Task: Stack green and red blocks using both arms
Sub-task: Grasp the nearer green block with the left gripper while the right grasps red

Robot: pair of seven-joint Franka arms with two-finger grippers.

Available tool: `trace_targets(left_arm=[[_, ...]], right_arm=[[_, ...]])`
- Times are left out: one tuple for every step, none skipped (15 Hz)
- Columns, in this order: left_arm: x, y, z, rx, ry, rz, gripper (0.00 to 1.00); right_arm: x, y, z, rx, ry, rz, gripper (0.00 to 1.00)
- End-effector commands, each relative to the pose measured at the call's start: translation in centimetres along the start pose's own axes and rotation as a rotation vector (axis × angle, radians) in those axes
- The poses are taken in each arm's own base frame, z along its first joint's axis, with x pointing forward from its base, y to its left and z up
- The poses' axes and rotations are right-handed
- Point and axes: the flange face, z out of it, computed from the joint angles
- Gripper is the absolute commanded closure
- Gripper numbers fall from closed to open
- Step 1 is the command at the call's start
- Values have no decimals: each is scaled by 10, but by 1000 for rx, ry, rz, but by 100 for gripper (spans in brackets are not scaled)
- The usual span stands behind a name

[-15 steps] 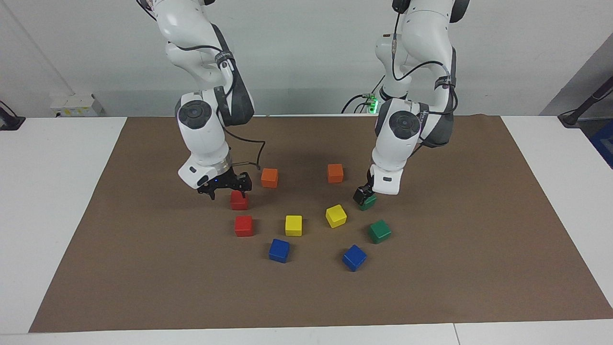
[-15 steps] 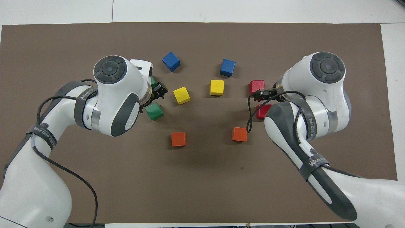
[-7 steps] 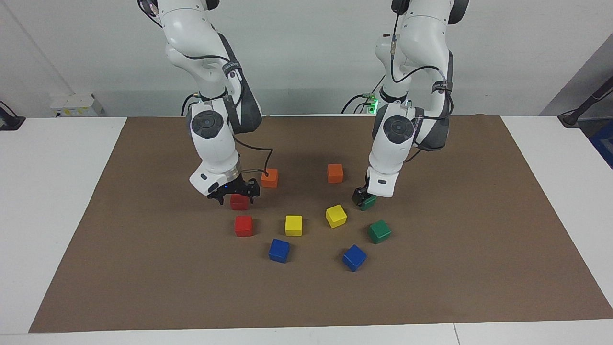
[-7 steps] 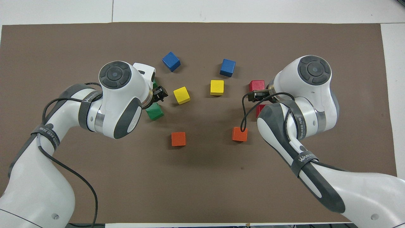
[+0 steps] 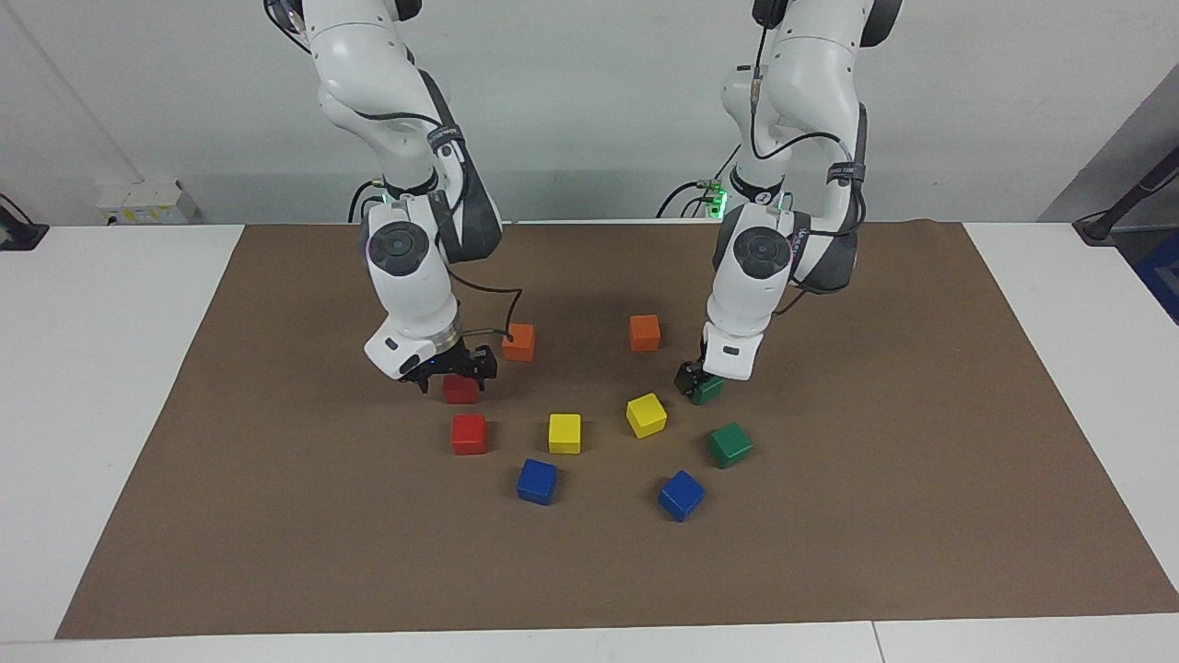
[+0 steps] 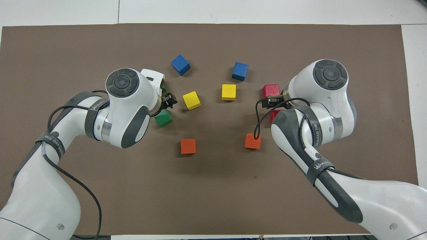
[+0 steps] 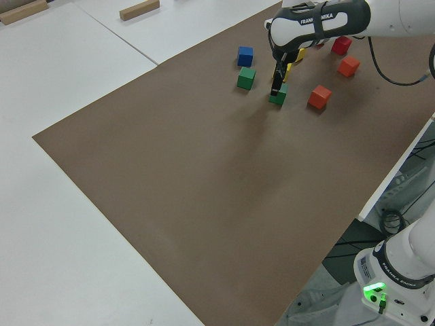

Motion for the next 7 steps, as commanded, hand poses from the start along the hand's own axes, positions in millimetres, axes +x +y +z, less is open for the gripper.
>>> trace_targets(left_arm=[[-6, -3, 5, -5, 27, 20, 0], [-7, -4, 7, -5, 26, 18, 0], [-8, -6, 13, -7, 28, 16, 0], [-10, -6, 17, -14, 33, 15, 0], [-11, -7, 19, -14, 33, 12, 0], [-11, -7, 20, -13, 32, 12, 0], [-11, -7, 20, -13, 31, 12, 0]], right_arm=[[-8, 8, 2, 13, 0, -2, 0], [-7, 11, 3, 13, 0, 1, 0], [-7, 12, 3, 13, 0, 4, 0], [-7, 12, 3, 13, 1, 5, 0], [-7, 12, 3, 14, 7, 6, 0], [-7, 12, 4, 15, 10, 6, 0], [-8, 12, 6, 16, 14, 8, 0]])
